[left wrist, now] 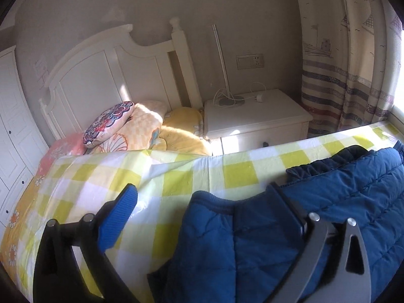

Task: Fold large clothes

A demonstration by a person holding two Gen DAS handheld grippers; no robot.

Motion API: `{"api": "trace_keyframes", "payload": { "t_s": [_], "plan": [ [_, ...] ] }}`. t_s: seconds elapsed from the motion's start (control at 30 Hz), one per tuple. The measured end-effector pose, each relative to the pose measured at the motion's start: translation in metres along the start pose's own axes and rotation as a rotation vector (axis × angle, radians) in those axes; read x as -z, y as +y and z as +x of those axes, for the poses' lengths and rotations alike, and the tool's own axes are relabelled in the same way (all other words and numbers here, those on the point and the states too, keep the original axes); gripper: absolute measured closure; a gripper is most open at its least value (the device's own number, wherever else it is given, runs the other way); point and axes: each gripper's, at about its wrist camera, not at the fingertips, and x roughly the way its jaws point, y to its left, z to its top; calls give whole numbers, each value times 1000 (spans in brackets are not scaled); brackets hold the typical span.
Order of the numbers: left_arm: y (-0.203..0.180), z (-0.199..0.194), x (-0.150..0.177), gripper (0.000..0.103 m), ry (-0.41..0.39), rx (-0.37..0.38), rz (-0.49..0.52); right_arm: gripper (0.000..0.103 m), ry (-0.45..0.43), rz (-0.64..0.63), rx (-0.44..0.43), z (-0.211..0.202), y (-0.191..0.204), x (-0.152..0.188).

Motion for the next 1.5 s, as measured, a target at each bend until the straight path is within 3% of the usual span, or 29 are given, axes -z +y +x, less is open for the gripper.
{"api": "trace_keyframes", "payload": {
  "t_s": [0.1, 0.2, 0.33, 0.37, 0.43, 0.57, 0.63, 0.7, 0.73, 0.77, 0.87, 1.1, 1.2, 1.5],
  "plan": [
    [-49, -1, -17, 3, 38, 57, 92, 39, 1, -179, -49, 2, 68, -10],
    [-74, 19, -24, 3, 111, 75, 93, 41, 36, -326, -35, 20, 126, -14],
    [-88, 69, 4, 2, 226, 70, 127, 41, 151, -439, 11, 75, 160, 6],
    [-83, 82, 12, 2, 265, 96, 94, 41, 169, -416, 1, 85, 158, 10],
    [-77, 87, 16, 2, 270, 125, 49, 41, 152, -398, 9, 85, 155, 13],
    [-72, 81, 10, 2, 258, 144, 88, 41, 170, -427, 7, 76, 148, 7],
    [-60, 76, 3, 2, 213, 109, 110, 41, 147, -394, 37, 70, 127, -5],
    [-38, 82, 2, 2, 211, 70, 64, 35, 136, -292, 83, 75, 89, -18],
    [-25, 89, 4, 2, 236, 71, 16, 25, 146, -225, 92, 81, 66, -19],
    [-14, 99, 9, 2, 269, 82, -30, 25, 165, -156, 83, 88, 45, -17],
    [15, 121, 21, 2, 352, 137, -196, 26, 178, 75, -84, 98, -1, -10],
    [24, 129, 28, 2, 369, 175, -251, 28, 121, 180, -165, 96, -19, -4],
    [27, 130, 31, 2, 375, 185, -270, 31, 114, 225, -173, 97, -27, -3],
    [27, 127, 31, 2, 371, 160, -273, 31, 126, 195, -131, 98, -21, -4]
  ]
}}
